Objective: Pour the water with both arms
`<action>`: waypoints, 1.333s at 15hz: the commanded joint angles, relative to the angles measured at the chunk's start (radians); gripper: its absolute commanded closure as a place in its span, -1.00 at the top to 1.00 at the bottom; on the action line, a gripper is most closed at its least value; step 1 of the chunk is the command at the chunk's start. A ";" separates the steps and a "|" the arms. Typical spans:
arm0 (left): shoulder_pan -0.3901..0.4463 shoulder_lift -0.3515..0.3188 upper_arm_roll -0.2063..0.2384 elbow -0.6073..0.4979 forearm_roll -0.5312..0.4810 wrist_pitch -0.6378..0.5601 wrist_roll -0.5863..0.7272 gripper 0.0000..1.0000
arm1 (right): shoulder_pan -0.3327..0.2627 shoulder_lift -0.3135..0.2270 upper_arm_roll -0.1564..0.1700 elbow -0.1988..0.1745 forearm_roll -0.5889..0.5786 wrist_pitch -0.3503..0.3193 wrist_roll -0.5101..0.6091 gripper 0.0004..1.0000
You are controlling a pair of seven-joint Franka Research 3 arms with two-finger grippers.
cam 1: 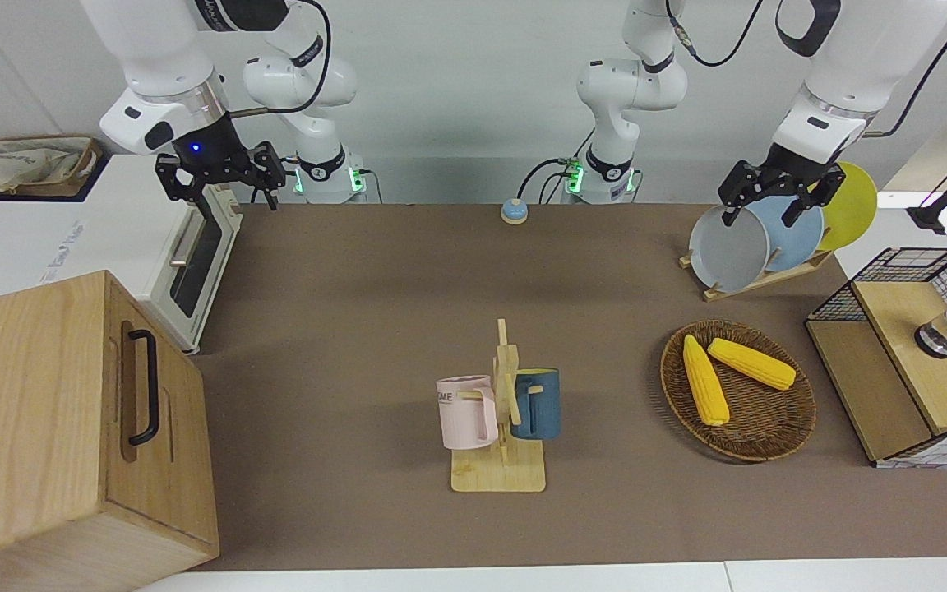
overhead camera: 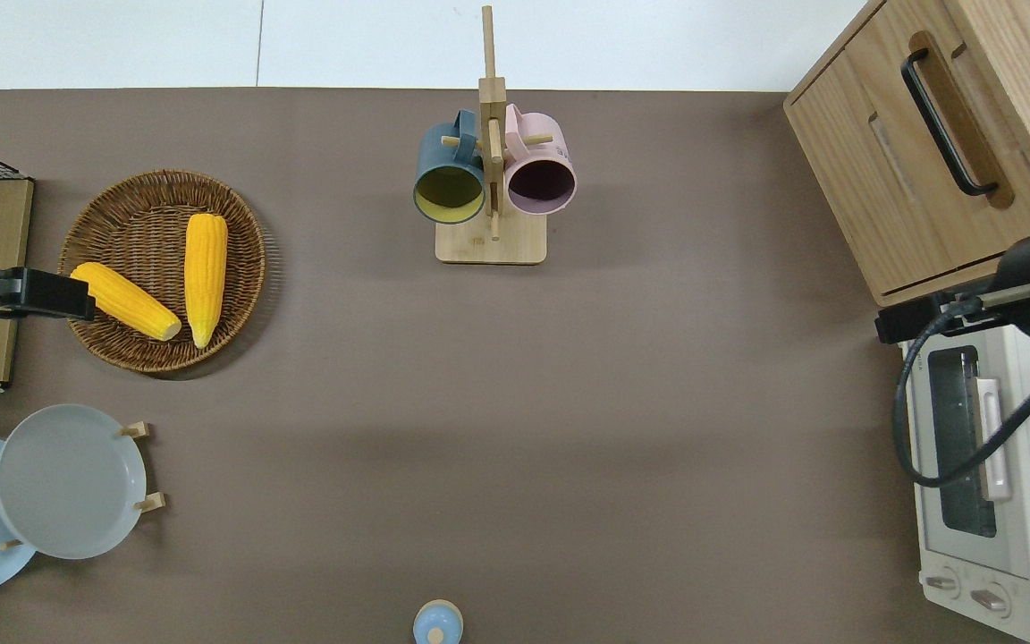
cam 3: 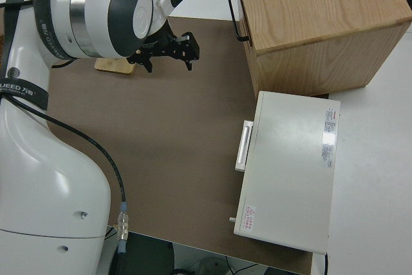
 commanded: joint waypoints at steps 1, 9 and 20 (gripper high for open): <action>0.001 -0.008 -0.002 -0.010 -0.013 -0.008 0.015 1.00 | -0.026 0.001 -0.014 -0.002 0.021 0.011 -0.018 0.96; 0.008 -0.008 -0.001 -0.009 -0.013 -0.008 0.018 1.00 | -0.012 0.006 -0.011 -0.007 0.004 0.072 -0.026 0.97; 0.184 0.014 0.013 -0.007 -0.013 0.006 0.273 0.99 | 0.050 0.052 0.063 -0.042 -0.045 0.321 -0.250 0.96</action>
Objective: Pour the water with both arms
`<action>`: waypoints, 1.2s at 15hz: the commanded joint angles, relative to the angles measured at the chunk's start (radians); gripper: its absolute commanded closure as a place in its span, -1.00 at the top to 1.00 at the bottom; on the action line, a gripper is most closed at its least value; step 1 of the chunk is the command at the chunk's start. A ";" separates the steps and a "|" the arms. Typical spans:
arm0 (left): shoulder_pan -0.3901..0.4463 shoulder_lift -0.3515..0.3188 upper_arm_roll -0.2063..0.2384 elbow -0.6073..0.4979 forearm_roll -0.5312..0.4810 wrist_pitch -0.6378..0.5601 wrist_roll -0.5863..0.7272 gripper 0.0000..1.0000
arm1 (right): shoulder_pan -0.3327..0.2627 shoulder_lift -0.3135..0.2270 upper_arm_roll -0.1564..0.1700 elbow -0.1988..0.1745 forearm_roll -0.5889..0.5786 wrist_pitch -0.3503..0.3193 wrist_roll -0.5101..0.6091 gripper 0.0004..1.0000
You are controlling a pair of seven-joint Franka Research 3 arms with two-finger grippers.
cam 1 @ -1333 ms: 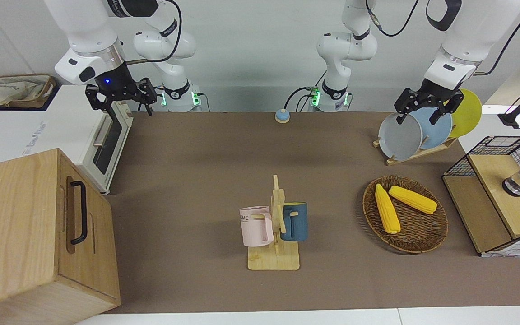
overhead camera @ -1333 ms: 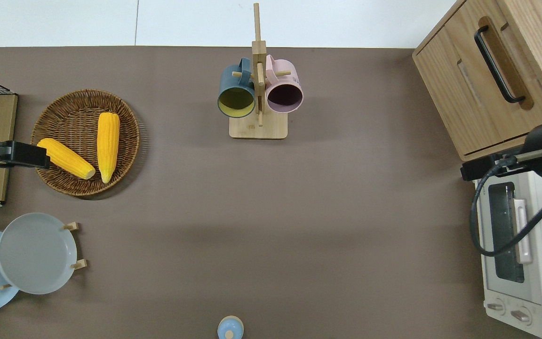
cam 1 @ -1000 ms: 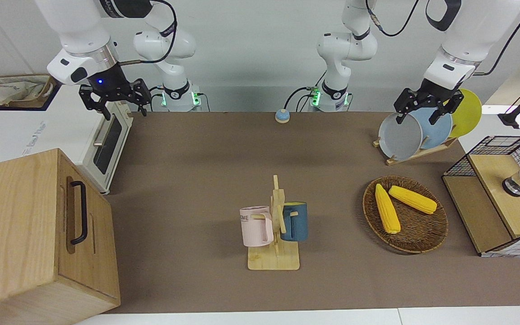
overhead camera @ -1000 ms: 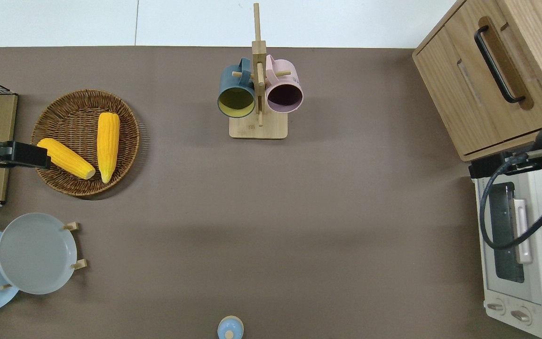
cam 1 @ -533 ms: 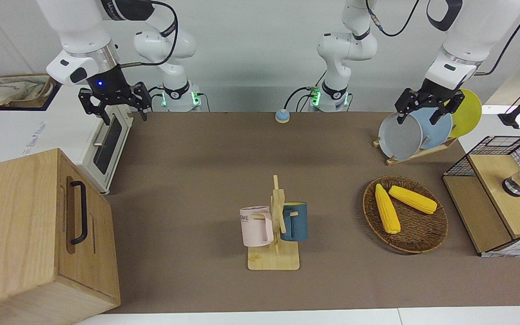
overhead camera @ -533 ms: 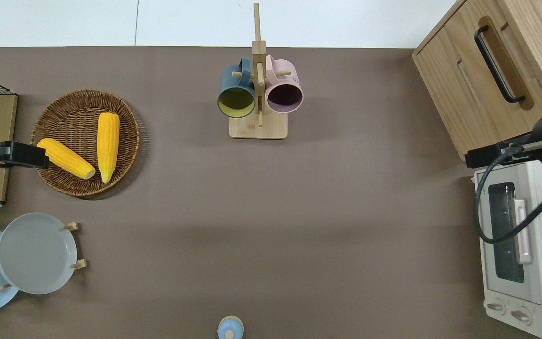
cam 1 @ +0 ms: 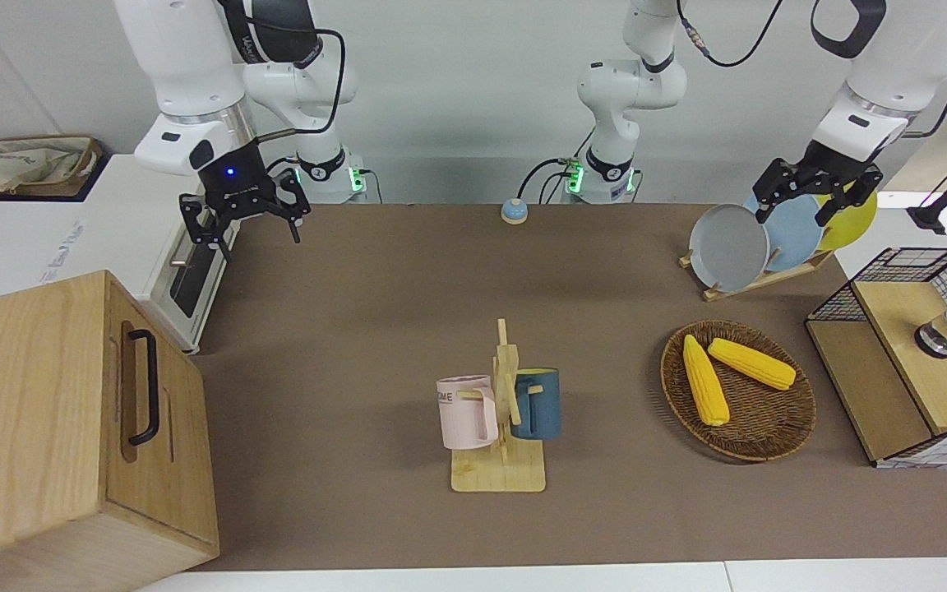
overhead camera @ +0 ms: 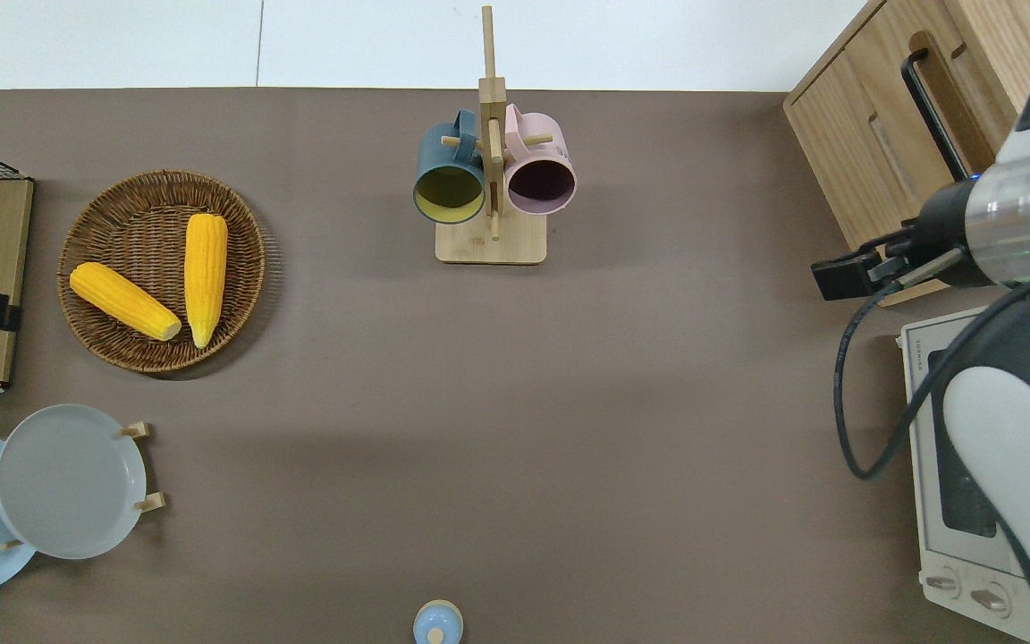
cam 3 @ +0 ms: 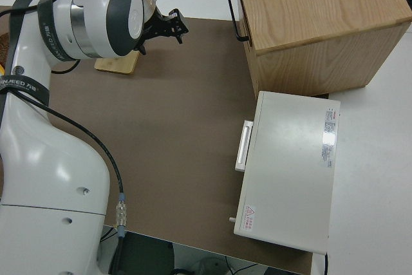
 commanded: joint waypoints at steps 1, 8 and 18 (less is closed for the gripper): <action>0.097 0.011 -0.002 -0.005 -0.012 0.010 0.137 0.99 | 0.007 0.005 0.048 -0.014 -0.044 0.074 -0.048 0.96; 0.247 0.040 -0.002 -0.004 -0.008 0.061 0.350 0.99 | 0.086 0.077 0.086 -0.015 -0.047 0.252 -0.076 0.97; 0.371 0.077 -0.002 -0.002 -0.033 0.188 0.413 0.99 | 0.150 0.179 0.088 -0.075 -0.136 0.568 -0.050 0.97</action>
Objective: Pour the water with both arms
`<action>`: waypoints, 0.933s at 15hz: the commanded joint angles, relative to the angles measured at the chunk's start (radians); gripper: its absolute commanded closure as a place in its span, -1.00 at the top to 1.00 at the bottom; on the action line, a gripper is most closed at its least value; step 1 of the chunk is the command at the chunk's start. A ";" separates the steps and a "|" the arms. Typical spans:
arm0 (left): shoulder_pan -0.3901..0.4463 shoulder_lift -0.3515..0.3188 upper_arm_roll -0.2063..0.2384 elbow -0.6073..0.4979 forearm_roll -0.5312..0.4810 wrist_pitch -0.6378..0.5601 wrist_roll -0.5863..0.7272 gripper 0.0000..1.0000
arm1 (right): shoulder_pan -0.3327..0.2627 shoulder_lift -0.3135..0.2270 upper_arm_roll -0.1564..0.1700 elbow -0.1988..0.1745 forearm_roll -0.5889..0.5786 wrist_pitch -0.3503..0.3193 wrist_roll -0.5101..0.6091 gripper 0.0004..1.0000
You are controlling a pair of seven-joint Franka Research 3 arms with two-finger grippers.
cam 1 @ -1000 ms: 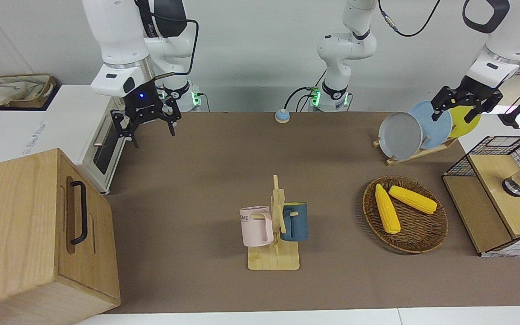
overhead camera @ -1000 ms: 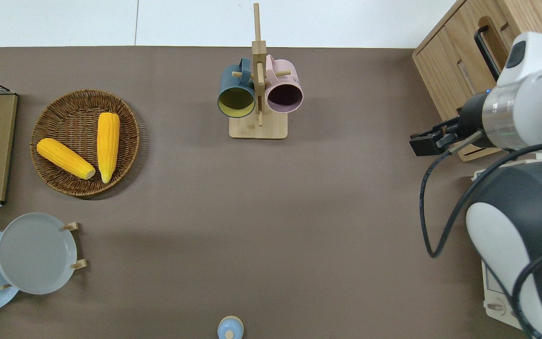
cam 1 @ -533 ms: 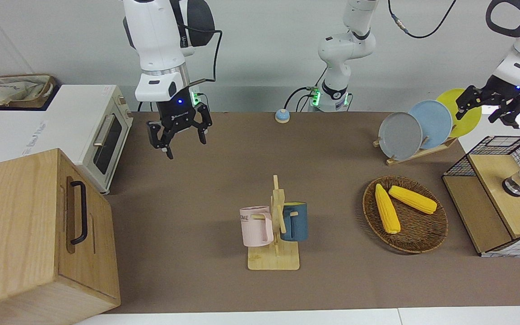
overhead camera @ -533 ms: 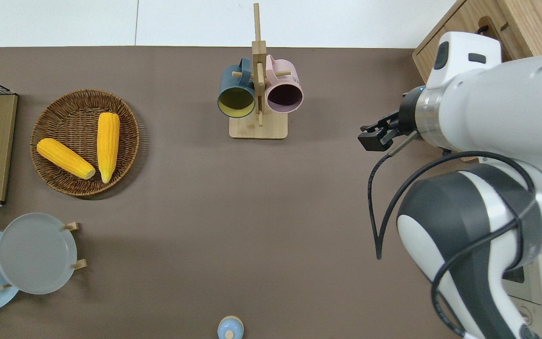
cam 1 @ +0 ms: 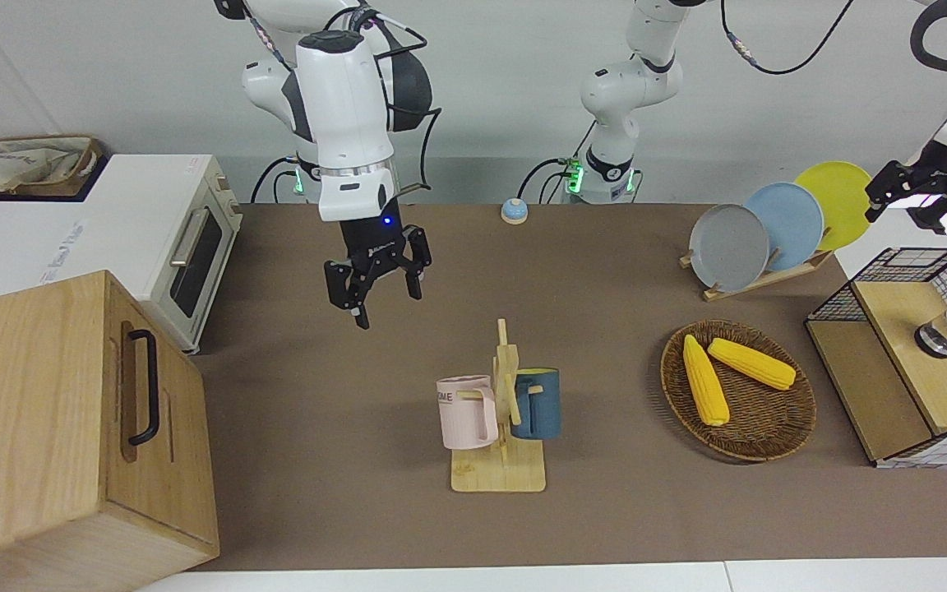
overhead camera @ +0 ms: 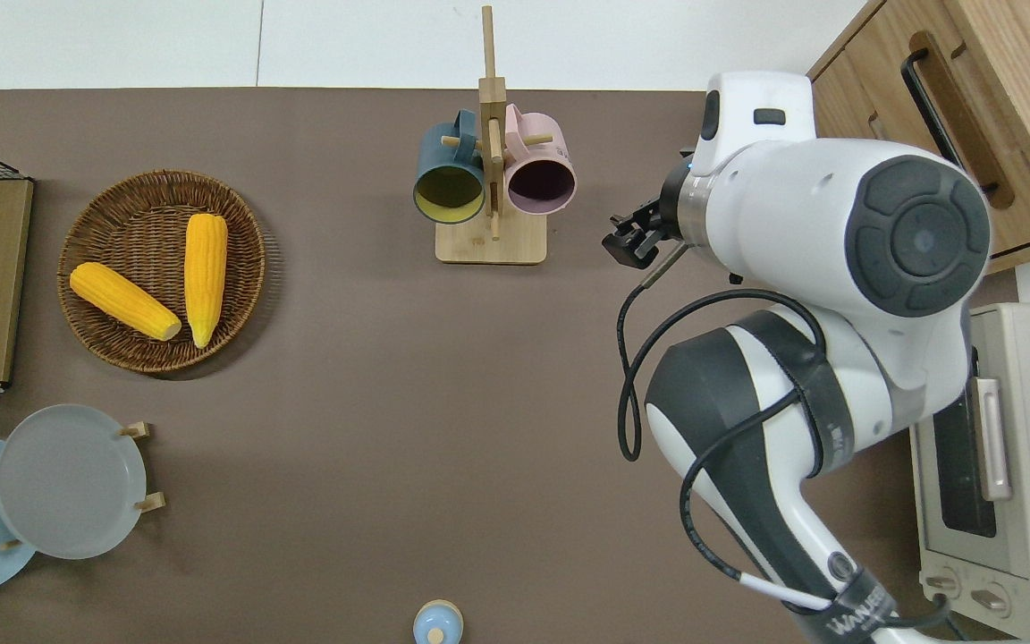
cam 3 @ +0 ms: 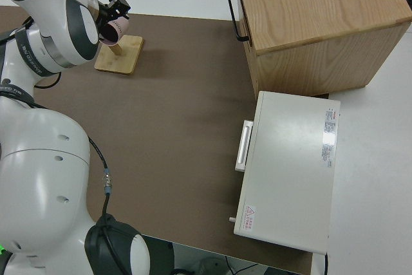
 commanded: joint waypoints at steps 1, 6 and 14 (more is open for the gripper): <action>0.059 0.012 -0.006 -0.002 -0.057 0.081 0.036 0.99 | -0.006 0.038 0.006 -0.049 -0.019 0.128 0.019 0.96; 0.118 0.029 -0.006 -0.004 -0.146 0.165 0.107 0.99 | 0.019 0.104 0.011 -0.026 -0.063 0.179 0.037 0.96; 0.162 0.063 -0.007 -0.035 -0.292 0.349 0.202 0.99 | 0.057 0.203 0.018 0.048 -0.140 0.210 0.088 0.96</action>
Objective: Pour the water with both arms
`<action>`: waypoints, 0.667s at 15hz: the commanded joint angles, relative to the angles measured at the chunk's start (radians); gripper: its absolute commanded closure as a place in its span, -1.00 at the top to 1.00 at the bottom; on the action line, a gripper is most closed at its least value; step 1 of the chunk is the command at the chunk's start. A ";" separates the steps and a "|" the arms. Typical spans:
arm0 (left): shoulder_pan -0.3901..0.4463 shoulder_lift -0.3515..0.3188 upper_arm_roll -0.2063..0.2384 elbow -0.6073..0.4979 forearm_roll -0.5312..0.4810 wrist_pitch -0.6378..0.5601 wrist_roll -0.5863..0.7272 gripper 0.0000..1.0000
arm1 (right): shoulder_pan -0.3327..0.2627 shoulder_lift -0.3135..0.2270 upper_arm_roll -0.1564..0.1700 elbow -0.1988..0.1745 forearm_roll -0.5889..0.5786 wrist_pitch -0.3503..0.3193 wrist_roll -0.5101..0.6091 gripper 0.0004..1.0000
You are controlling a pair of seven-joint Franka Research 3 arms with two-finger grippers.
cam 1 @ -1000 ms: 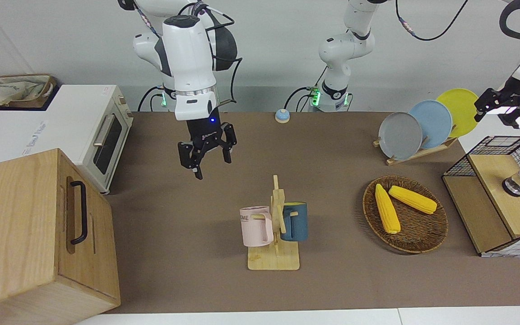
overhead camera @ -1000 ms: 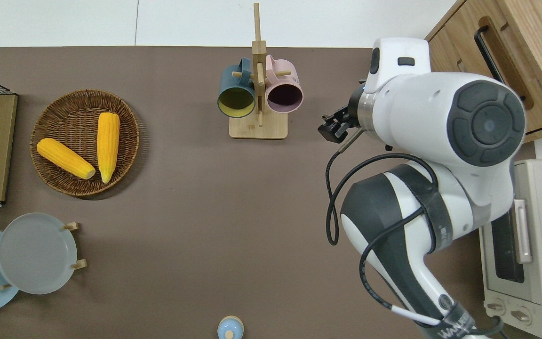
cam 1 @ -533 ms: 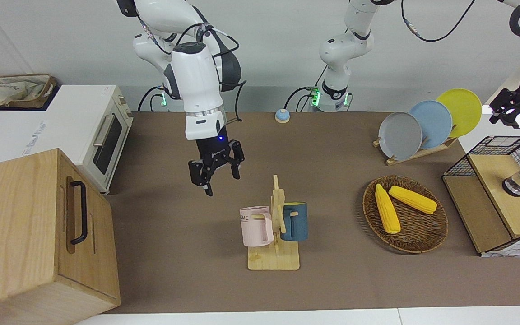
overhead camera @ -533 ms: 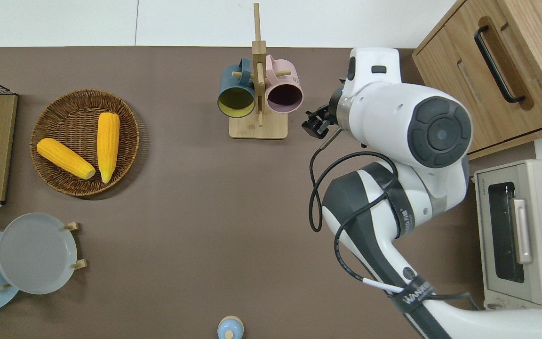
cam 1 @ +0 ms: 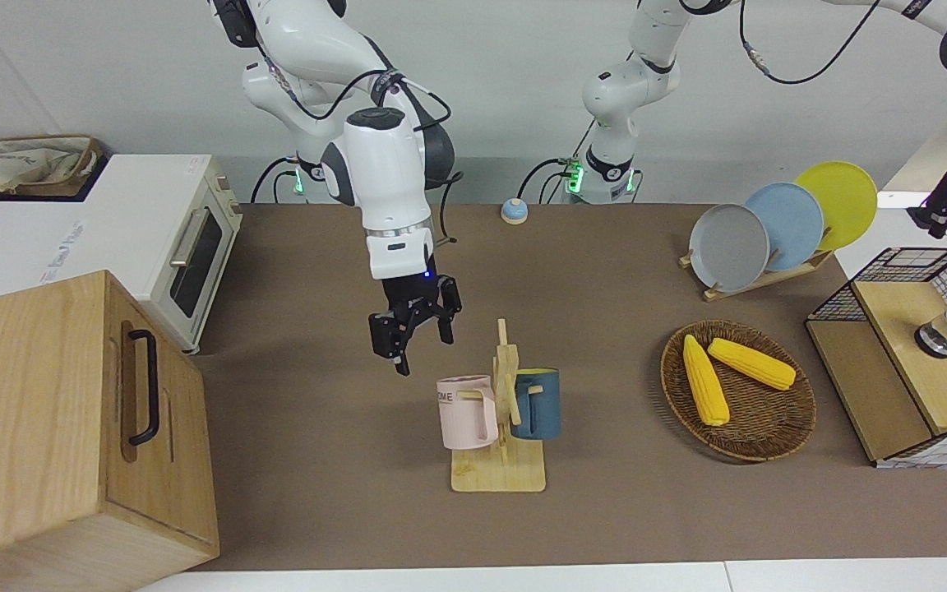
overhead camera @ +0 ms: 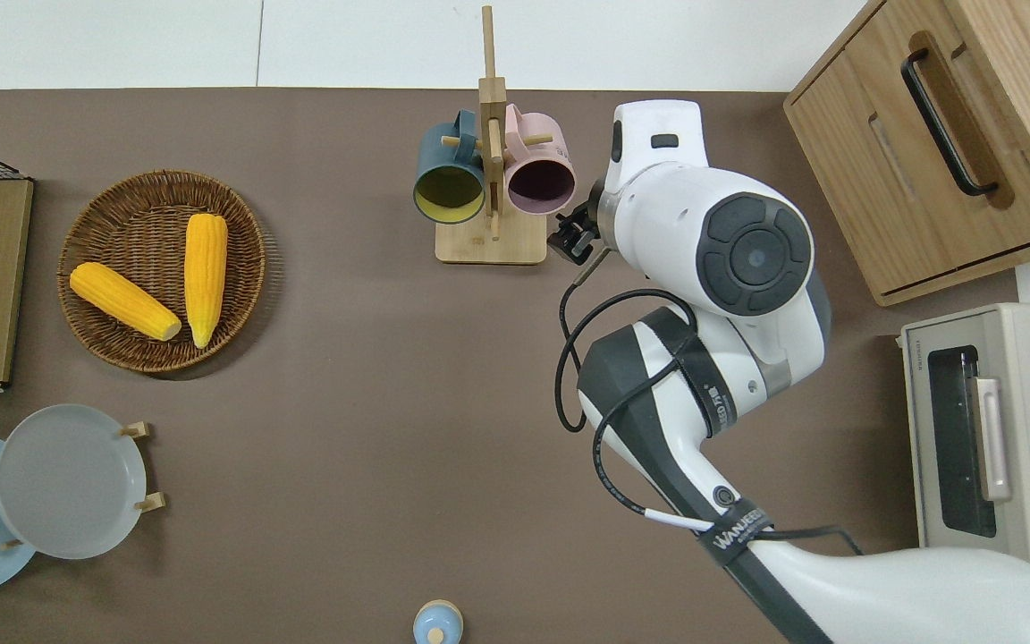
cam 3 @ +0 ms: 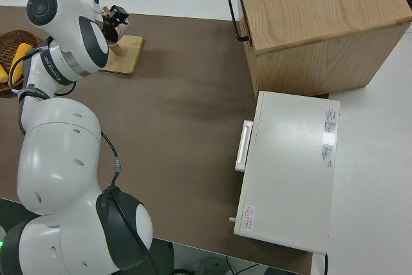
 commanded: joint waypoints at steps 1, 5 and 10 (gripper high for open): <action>0.020 0.005 -0.008 -0.048 -0.055 0.106 0.057 0.99 | 0.013 0.060 0.005 0.048 -0.043 0.034 0.046 0.96; 0.016 0.023 -0.009 -0.131 -0.182 0.274 0.086 0.99 | 0.013 0.066 0.004 0.051 -0.045 0.048 0.046 0.71; 0.016 0.071 -0.012 -0.131 -0.256 0.370 0.161 0.99 | 0.027 0.074 -0.008 0.060 -0.065 0.064 0.045 0.50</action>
